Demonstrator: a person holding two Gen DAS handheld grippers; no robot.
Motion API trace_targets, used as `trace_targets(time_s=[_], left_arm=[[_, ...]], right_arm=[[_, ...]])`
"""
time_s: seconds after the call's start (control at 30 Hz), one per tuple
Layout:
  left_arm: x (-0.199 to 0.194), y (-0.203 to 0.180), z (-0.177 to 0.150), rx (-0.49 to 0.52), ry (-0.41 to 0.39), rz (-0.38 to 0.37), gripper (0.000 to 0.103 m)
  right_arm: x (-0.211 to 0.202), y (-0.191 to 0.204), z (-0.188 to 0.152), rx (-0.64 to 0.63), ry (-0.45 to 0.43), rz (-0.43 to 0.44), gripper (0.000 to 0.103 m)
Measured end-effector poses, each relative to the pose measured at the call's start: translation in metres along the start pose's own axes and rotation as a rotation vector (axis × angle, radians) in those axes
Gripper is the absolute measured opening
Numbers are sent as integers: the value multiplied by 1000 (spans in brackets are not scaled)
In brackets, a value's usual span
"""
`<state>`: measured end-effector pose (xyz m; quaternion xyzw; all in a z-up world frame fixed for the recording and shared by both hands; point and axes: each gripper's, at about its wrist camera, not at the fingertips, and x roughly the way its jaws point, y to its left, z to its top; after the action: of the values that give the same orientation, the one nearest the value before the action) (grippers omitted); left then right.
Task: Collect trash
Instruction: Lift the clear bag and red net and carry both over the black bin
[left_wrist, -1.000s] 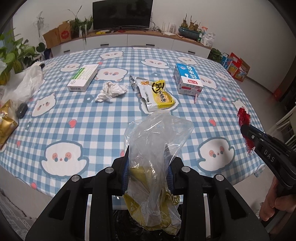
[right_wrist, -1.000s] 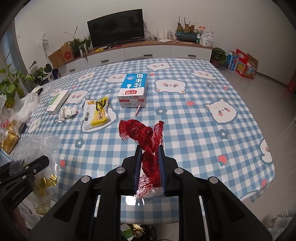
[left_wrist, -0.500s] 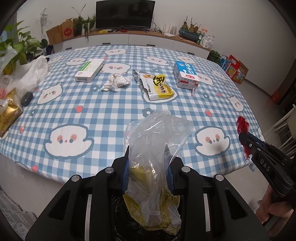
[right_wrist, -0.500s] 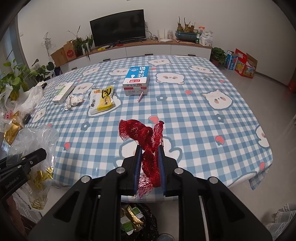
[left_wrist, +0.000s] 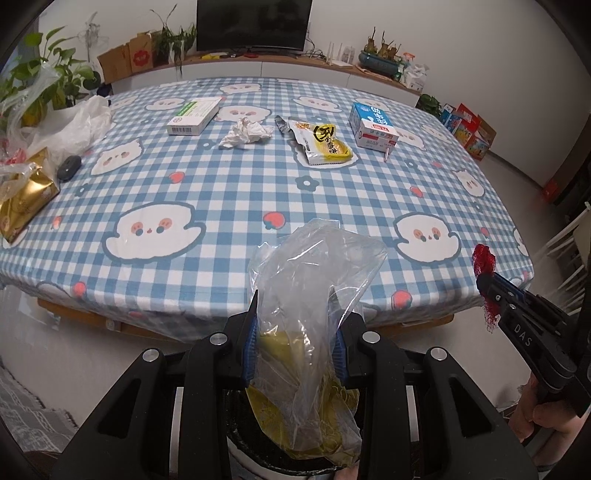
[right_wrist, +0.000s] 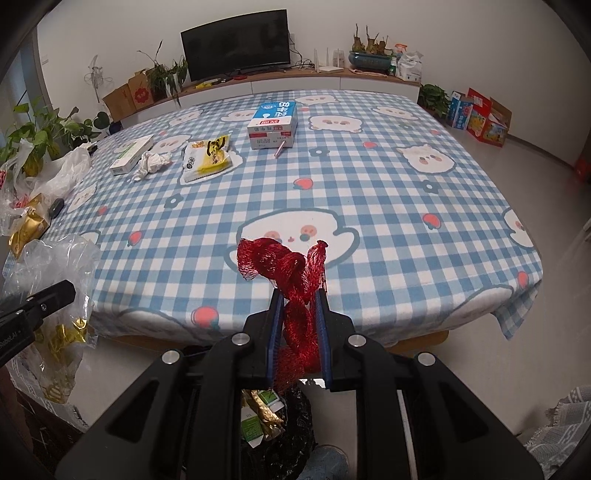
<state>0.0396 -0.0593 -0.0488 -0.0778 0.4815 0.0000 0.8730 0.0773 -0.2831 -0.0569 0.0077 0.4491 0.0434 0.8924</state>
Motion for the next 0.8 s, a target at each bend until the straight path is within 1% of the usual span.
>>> trace_targets(time_s=[0.4,0.63,0.7,0.8], left_arm=[[-1,0,-40,-9,24,9,31],[7,-6,-66,5,49,14,31],[9,-6,-72,5,53,14,31],[15,-8,-80,10,71,16,31]], right_arm=[[-15,-2,-32,8,2,-14,16],[-19,-2,-51,9,3,-16,16],[-16,-1,-56,7,17,-14,16],[-15,0,-63,-2,14,-21,16]])
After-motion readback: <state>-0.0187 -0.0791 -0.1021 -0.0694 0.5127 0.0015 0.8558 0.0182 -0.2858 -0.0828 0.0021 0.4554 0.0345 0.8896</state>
